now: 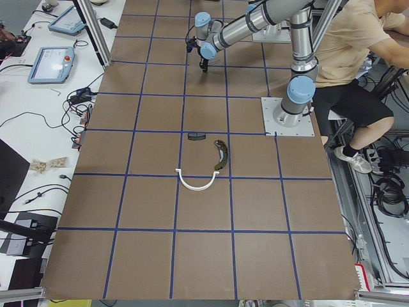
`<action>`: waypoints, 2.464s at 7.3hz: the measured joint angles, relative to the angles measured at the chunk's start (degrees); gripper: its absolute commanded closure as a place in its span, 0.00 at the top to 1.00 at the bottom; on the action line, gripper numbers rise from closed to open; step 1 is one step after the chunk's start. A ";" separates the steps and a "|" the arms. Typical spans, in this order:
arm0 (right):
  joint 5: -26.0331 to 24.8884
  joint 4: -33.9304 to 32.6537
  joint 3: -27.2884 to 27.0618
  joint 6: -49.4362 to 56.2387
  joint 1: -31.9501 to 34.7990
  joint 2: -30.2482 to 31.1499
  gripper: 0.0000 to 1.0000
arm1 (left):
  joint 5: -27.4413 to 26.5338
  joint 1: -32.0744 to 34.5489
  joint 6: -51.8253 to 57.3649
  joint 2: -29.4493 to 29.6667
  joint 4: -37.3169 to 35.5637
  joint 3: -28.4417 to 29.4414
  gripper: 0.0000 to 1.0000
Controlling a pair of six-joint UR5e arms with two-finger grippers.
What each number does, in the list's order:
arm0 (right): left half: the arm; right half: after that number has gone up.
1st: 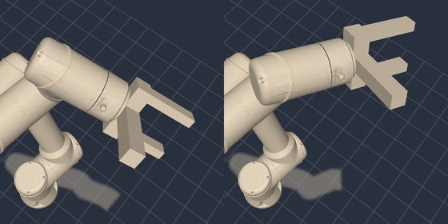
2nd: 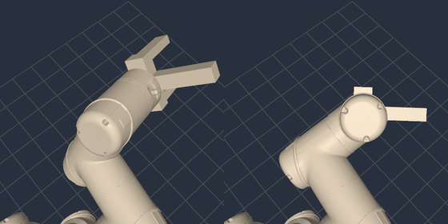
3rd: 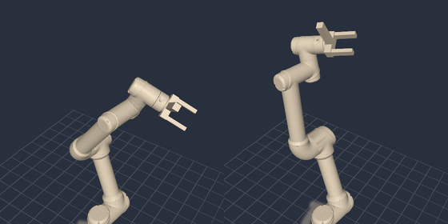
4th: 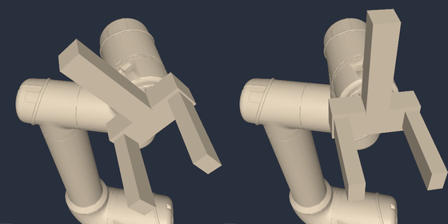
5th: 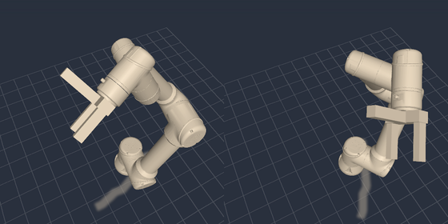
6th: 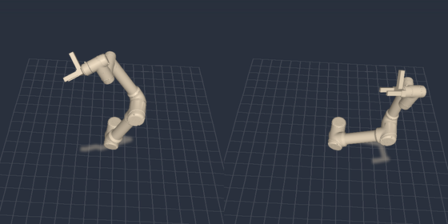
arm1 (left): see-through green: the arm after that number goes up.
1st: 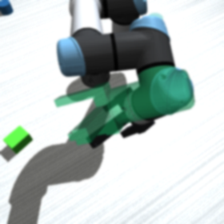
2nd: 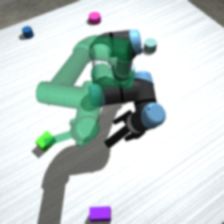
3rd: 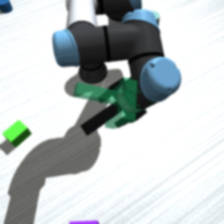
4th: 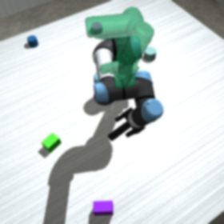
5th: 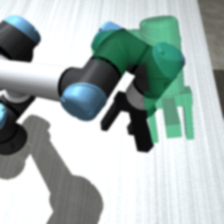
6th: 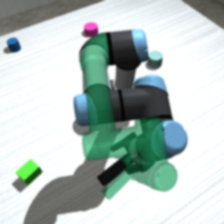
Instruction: Place bearing gear from tray to pile
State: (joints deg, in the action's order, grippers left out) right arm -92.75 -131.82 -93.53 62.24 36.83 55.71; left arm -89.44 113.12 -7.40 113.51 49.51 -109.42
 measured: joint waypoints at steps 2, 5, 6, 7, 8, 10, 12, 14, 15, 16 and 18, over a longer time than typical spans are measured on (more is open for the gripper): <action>-0.18 0.25 1.55 -0.17 0.00 -1.10 0.79 | -1.11 -2.46 3.01 -1.79 5.14 3.48 0.00; -0.10 0.81 1.44 -0.19 0.00 -1.19 0.40 | -5.07 -14.23 10.31 -4.30 21.71 12.10 0.00; -0.14 0.84 1.46 -0.19 0.00 -1.10 0.27 | -6.81 -20.62 14.97 -4.49 23.95 13.12 0.00; -0.32 0.88 1.48 -0.09 0.00 -1.02 0.18 | -7.67 -26.44 18.10 -4.66 24.80 13.39 0.00; -0.41 1.02 1.48 0.08 0.00 -0.93 0.08 | -8.50 -31.17 20.84 -4.84 25.09 13.30 0.00; -0.80 2.96 1.55 -0.12 0.12 0.10 0.04 | -11.14 -38.95 28.56 -4.99 24.58 12.20 0.00; -0.37 8.00 1.15 -3.22 2.88 4.69 0.00 | -11.59 -46.29 33.21 -4.32 24.27 11.48 0.00; -0.20 11.99 -1.86 -10.97 11.87 10.59 0.00 | -11.34 -52.11 37.24 -3.27 24.02 10.50 0.00; -0.18 12.91 -4.73 -17.60 18.02 13.79 0.00 | -11.02 -53.86 38.52 -2.64 23.81 9.94 0.00; -0.20 13.45 -8.02 -25.95 24.85 17.00 0.00 | -10.23 -54.98 39.10 -2.08 23.46 8.94 0.00; 0.46 13.66 -14.03 -46.06 38.87 21.63 0.00 | -9.18 -56.28 39.54 -1.20 21.15 6.40 0.00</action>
State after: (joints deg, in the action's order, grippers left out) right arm -92.29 -118.15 -107.56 16.18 75.69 77.34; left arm -98.62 56.83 32.14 112.31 70.66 -103.02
